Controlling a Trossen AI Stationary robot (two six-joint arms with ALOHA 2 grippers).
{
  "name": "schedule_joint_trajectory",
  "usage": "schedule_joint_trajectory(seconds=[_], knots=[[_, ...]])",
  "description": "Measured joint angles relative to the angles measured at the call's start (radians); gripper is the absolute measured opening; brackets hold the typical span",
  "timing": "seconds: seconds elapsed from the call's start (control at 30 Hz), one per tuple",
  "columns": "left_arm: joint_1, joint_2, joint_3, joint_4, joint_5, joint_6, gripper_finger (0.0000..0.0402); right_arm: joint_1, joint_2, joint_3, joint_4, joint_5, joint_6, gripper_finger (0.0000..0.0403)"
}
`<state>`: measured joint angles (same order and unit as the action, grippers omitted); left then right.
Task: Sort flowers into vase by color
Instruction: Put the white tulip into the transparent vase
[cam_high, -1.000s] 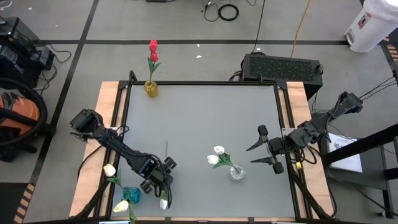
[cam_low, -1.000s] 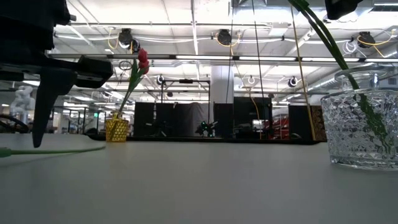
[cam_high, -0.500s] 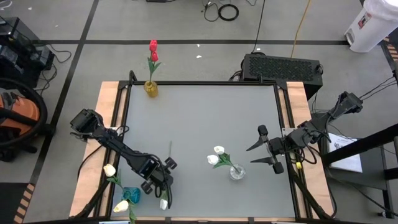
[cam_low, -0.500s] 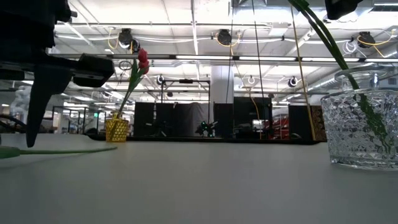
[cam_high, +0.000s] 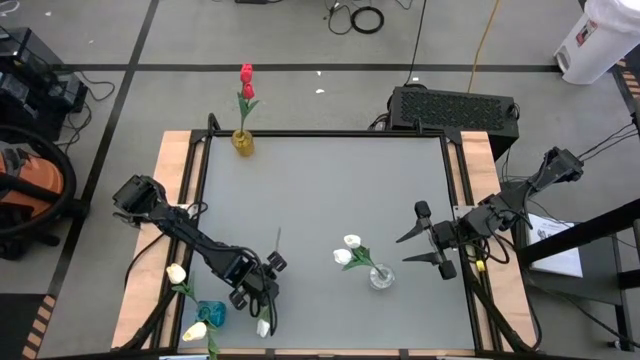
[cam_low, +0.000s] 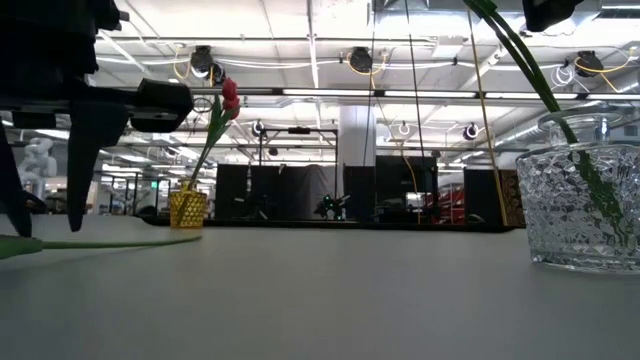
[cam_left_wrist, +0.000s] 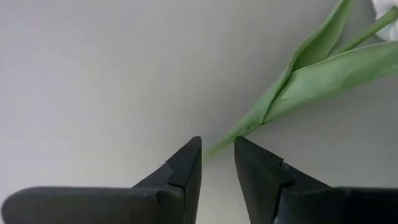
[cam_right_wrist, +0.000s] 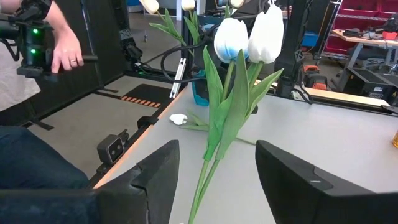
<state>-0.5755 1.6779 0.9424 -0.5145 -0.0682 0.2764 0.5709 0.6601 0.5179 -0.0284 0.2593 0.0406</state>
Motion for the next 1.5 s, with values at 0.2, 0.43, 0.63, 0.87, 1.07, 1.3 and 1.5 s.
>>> schedule_joint_trajectory(seconds=[0.2,0.43,0.63,0.87,1.07,1.3,1.5], knots=[[0.0,0.0,0.0,-0.045,-0.001,-0.008,0.0127,0.0,0.0,0.0,0.0,0.0,0.0,0.0203],[0.0,0.027,0.0,-0.023,-0.002,-0.001,0.0142,0.0,0.0,0.0,0.0,0.0,0.0,0.0203],[0.0,0.048,0.002,-0.012,-0.004,0.018,0.0142,0.0,0.001,0.0,-0.001,0.0,0.0,0.0203],[0.0,0.048,0.003,-0.013,-0.005,0.018,0.0142,0.0,0.0,0.0,-0.001,0.0,0.0,0.0203],[0.0,0.048,0.003,-0.013,-0.006,0.018,0.0141,0.0,0.0,0.0,-0.001,0.0,0.0,0.0203],[0.0,0.049,0.003,-0.014,-0.007,0.018,0.0141,0.0,0.0,0.0,-0.001,0.0,0.0,0.0203],[-0.001,0.049,0.003,-0.019,-0.025,0.019,0.014,0.0,0.0,0.0,-0.001,0.0,0.0,0.0203]])
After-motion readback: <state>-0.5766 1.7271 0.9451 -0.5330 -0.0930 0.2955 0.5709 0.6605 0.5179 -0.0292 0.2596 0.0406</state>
